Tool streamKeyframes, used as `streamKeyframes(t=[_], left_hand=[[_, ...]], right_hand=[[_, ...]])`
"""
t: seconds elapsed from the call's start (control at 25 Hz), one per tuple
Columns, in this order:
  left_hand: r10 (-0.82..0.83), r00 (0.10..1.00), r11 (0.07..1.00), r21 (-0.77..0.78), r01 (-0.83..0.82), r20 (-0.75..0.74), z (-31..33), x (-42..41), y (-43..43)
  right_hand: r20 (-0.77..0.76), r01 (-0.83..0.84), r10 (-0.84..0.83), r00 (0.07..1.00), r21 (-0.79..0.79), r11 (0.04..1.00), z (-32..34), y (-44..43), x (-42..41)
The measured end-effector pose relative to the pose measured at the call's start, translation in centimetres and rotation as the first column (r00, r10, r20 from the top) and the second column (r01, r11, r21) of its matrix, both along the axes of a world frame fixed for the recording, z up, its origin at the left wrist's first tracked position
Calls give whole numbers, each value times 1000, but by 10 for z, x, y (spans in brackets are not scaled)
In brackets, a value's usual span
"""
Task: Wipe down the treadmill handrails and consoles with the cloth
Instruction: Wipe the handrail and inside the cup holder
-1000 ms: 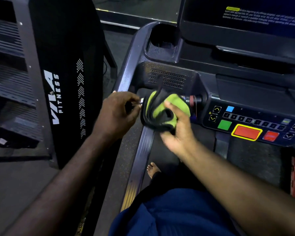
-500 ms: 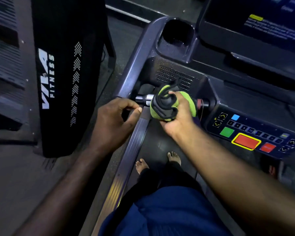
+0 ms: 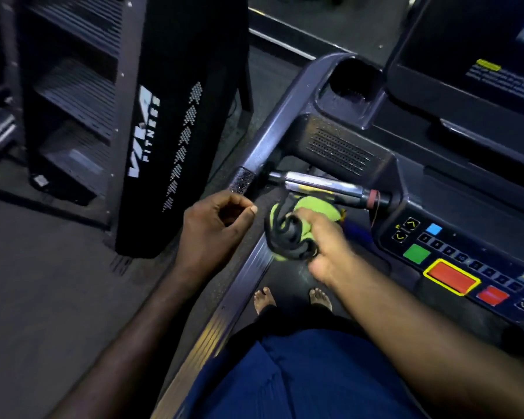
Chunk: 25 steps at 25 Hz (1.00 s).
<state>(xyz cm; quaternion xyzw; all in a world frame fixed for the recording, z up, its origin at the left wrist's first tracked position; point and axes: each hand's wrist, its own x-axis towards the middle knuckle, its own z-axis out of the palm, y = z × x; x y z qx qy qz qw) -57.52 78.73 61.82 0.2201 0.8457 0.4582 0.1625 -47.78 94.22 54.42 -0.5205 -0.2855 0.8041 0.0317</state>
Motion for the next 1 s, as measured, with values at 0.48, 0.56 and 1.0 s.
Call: streamKeyframes(t=[0.48,0.56,1.0], left_hand=[[559,818,816,-84,-572,-137,20,97,-73],[613,776,770,-108,-629,-150,17,128,-79],[753,620,607,-131,-784,-219,15,165,-141]], right_hand=[[820,-328,493,290,569,-754,49,24,-81],[876,-217,417,243,468,-857,30,11,-92],[694,-49,523,495,623,-781,10,-73,-70]])
